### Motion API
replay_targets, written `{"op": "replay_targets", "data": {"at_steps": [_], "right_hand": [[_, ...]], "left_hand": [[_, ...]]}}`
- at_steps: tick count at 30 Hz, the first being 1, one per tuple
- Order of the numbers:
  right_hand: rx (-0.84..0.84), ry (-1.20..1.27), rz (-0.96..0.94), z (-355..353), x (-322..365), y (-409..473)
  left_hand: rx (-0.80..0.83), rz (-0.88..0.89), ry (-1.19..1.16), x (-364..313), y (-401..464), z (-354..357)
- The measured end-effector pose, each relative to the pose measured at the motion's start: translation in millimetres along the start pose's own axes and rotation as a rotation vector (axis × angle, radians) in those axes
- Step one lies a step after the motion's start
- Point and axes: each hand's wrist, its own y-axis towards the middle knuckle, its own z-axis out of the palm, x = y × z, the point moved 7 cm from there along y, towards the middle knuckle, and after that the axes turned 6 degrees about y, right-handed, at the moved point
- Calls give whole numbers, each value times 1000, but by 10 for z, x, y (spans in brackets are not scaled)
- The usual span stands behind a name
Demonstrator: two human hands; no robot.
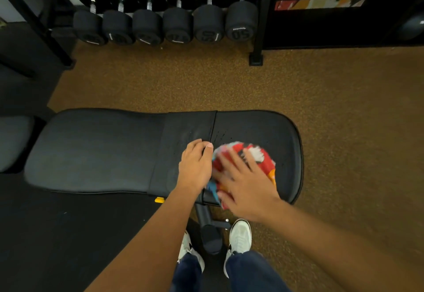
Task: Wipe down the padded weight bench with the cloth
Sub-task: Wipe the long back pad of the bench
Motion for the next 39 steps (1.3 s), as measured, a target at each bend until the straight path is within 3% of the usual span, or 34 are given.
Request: {"op": "replay_targets", "data": {"at_steps": [3,5,10,13,15,18,21,25,29,34,37,39], "right_hand": [[53,11,-205,76,78,-90],[40,24,-208,35,-97,51],[-73,-5,236,-251,-898,583],[-137,61,407,-288,-967,693],[-146,62,333,-253,-770,675],[-60,92,78,-136,-312,480],[5,269,-96,-76,55,197],[44,610,-100,-173,100,24],[64,876,28,-274,-76,82],[-12,1432,441,-419,-458,244],[-61,1474,511,-570,-692,344],[-98,1326,486,-659,-867,438]], "left_hand": [[-18,-12,-65,45,-15,-6],[-24,-18,-112,77,-16,-10],[4,-72,-211,99,-39,-49],[6,-85,-225,87,-33,-66],[-18,-91,-238,86,-26,-76],[-64,-103,-291,98,-21,-90],[-66,-133,-324,135,-4,-87],[-60,-145,-339,155,9,-102],[-54,-155,-350,154,34,-107],[-44,-189,-405,196,82,-92],[-48,-178,-370,200,92,-110],[-45,-175,-356,208,95,-110]]}}
